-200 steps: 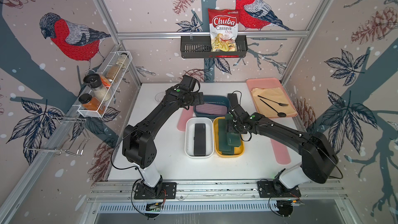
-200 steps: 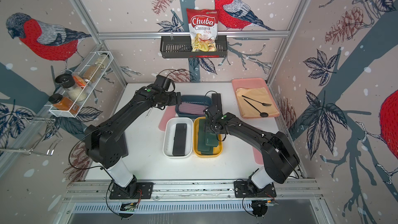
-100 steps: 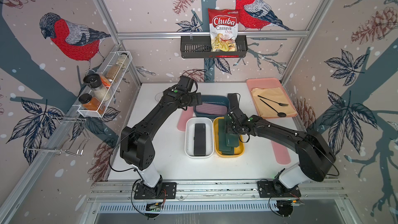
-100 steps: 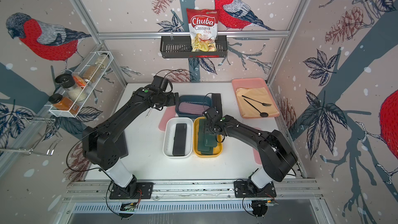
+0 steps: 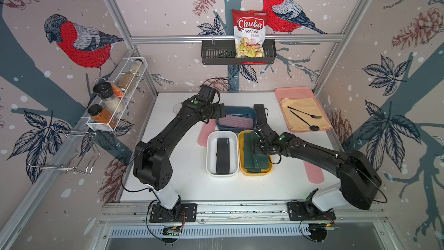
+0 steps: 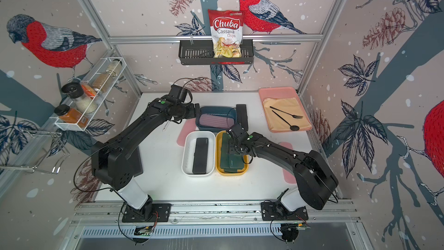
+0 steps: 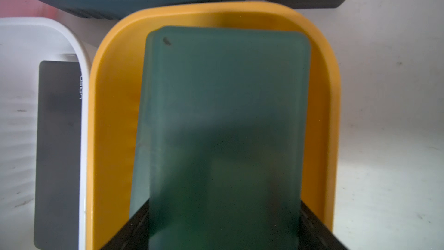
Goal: Place the pencil cases by color into the storage box
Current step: Place the pencil case at the storage box.
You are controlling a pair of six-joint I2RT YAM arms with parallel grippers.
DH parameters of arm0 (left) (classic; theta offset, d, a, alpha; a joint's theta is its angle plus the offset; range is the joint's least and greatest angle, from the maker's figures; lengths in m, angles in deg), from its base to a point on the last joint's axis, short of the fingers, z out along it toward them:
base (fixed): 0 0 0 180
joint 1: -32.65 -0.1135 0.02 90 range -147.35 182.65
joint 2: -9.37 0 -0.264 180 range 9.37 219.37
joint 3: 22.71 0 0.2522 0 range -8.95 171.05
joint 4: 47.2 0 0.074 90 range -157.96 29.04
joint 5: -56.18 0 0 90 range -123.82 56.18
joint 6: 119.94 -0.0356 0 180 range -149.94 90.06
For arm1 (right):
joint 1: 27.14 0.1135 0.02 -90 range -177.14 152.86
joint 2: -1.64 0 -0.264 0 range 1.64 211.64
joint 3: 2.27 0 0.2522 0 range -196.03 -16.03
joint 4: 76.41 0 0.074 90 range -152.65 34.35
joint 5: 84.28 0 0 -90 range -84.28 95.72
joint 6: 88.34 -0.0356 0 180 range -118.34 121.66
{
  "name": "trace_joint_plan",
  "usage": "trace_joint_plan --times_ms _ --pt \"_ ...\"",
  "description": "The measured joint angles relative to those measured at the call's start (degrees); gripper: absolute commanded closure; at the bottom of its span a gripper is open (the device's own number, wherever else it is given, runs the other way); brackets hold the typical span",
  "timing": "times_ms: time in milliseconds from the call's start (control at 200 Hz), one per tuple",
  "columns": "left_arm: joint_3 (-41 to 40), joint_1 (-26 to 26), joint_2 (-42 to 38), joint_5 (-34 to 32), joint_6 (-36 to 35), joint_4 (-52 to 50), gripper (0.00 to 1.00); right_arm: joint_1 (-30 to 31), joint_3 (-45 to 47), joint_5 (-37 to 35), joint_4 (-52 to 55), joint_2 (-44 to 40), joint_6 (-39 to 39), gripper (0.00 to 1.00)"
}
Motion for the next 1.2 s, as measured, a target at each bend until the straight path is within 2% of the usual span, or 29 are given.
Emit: trace_joint_plan --times_ms 590,905,1201 --pt "-0.09 0.00 0.22 0.00 0.00 0.02 0.04 0.00 0.22 -1.14 -1.97 2.34 -0.02 0.38" --pt "-0.09 0.00 0.22 0.00 0.00 0.02 0.04 -0.04 0.20 -1.62 -2.93 2.86 0.00 0.27" --pt "-0.09 0.00 0.22 0.00 -0.02 0.02 0.04 0.00 0.33 -1.79 -3.32 3.43 0.15 0.11"
